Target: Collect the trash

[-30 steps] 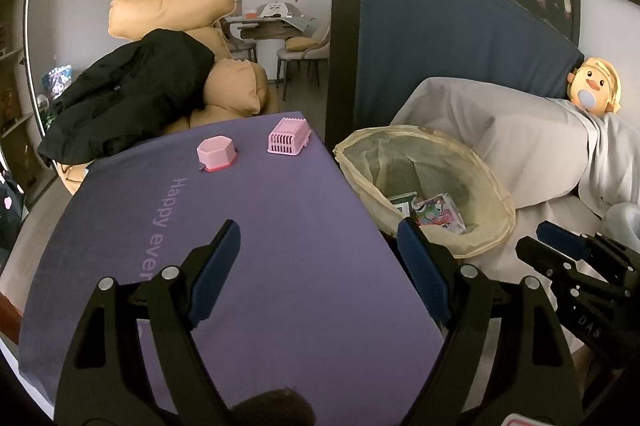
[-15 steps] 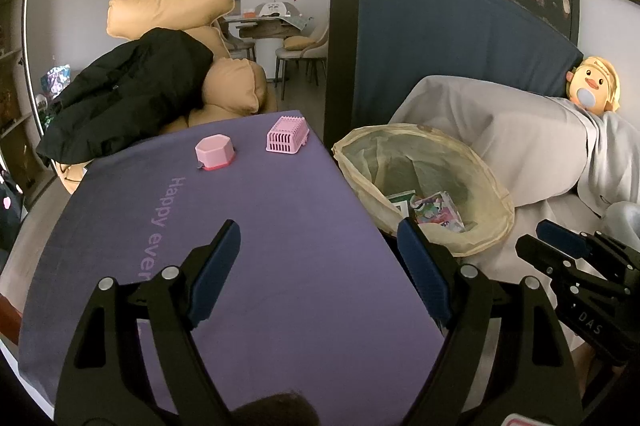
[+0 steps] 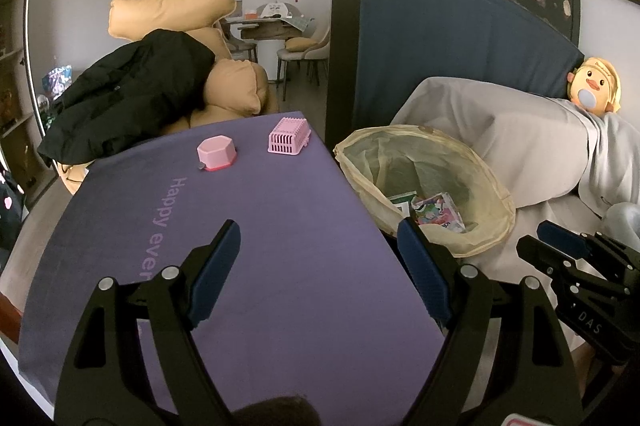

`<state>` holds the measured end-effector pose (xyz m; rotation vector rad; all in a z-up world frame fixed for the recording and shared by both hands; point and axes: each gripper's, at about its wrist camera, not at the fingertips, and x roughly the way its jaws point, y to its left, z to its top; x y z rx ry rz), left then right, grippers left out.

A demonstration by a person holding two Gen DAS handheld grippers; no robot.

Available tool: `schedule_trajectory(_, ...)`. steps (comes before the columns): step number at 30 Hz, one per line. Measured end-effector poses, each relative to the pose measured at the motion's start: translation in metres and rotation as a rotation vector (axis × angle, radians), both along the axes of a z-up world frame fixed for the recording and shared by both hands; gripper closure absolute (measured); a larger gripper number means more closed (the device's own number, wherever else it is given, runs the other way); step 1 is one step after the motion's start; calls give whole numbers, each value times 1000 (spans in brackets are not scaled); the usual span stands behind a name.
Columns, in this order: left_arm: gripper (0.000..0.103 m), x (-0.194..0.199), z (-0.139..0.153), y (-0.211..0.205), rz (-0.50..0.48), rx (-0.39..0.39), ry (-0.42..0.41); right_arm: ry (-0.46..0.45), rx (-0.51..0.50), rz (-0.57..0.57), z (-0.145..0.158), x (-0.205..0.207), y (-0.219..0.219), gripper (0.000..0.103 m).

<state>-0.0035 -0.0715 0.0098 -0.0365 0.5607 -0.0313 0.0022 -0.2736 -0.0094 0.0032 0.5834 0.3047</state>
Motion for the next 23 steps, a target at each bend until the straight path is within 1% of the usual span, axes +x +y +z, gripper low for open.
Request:
schedule_trajectory(8,26,1,0,1,6,-4,10,2,-1,-2,-1,1,0,66)
schedule_trajectory(15,26,1,0,2,-5,-8,-2,4,-3,-4,-2,1,0,66)
schedule_trajectory(19,26,7,-7,0,-18,-2,27,17,-18,-15,-7,4,-5,66)
schedule_trajectory(21,26,15,-13,2,-11,7,56,25,-22,-71,-10,12,-24,66)
schedule_trajectory(23,26,28,-19,6,-30,32,82,33,25,-173,-12,22,-59,66)
